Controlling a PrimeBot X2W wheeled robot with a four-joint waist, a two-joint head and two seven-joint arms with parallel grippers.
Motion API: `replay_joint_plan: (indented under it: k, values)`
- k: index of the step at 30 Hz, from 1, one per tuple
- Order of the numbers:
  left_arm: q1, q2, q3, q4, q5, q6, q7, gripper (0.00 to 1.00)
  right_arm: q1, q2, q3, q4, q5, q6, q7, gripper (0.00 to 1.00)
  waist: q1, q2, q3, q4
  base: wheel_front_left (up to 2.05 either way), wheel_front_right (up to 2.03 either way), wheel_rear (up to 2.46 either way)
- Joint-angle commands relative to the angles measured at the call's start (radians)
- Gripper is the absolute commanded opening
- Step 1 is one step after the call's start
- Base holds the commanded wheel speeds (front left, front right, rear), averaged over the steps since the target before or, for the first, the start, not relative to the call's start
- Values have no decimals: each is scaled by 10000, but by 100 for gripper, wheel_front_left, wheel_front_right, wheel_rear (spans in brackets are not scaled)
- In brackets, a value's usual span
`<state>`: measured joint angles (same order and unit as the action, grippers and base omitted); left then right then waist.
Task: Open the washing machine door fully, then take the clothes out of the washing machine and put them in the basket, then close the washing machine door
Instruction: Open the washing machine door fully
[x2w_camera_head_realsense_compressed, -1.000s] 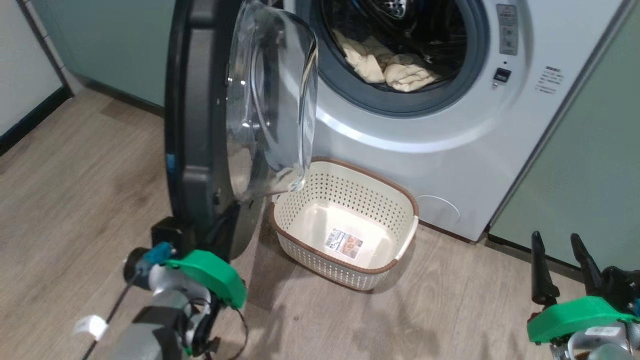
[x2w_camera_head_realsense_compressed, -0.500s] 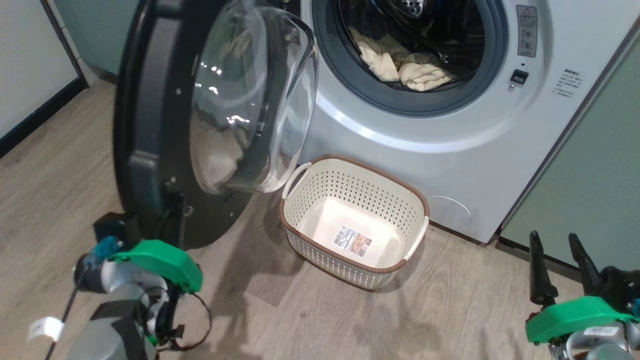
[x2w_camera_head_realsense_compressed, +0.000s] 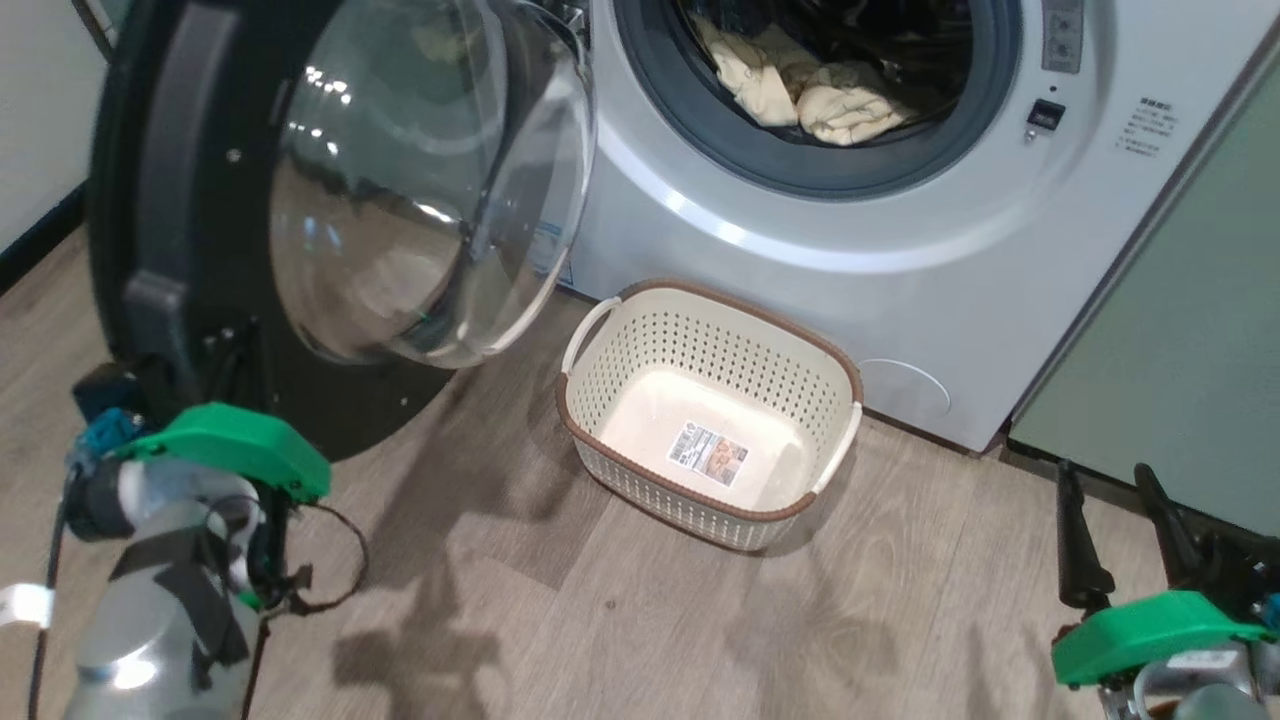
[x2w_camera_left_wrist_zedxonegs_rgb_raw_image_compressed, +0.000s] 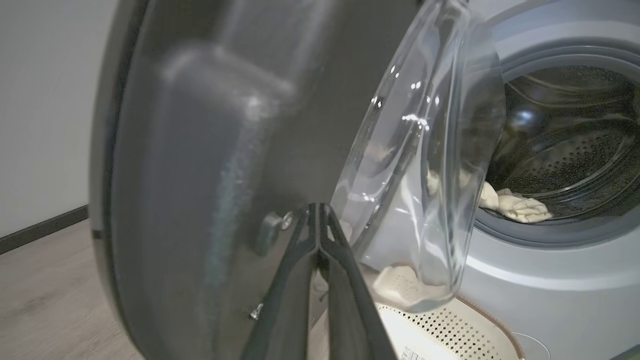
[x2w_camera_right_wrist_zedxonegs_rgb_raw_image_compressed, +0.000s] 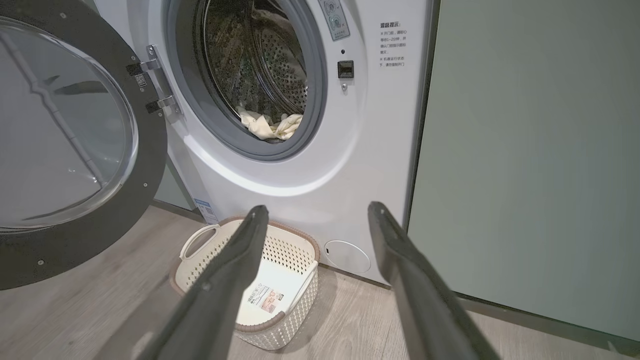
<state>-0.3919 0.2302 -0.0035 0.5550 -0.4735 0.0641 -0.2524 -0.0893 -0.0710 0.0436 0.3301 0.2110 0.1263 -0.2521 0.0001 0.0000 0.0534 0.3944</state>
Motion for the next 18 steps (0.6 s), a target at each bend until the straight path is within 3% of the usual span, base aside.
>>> replay_joint_plan:
  k: [1,18]
  values:
    - [-578,344,479,-224,96,16,-91,0,-506,-240,251,-302,6,44,-97,100,-1,0,43,-40,0,0,0]
    - [-1577,29,3479,568,864,269,-93,0,-1147,-596,370,-382,-44,44,-97,100,-1,0,1191,-399,0,0,0]
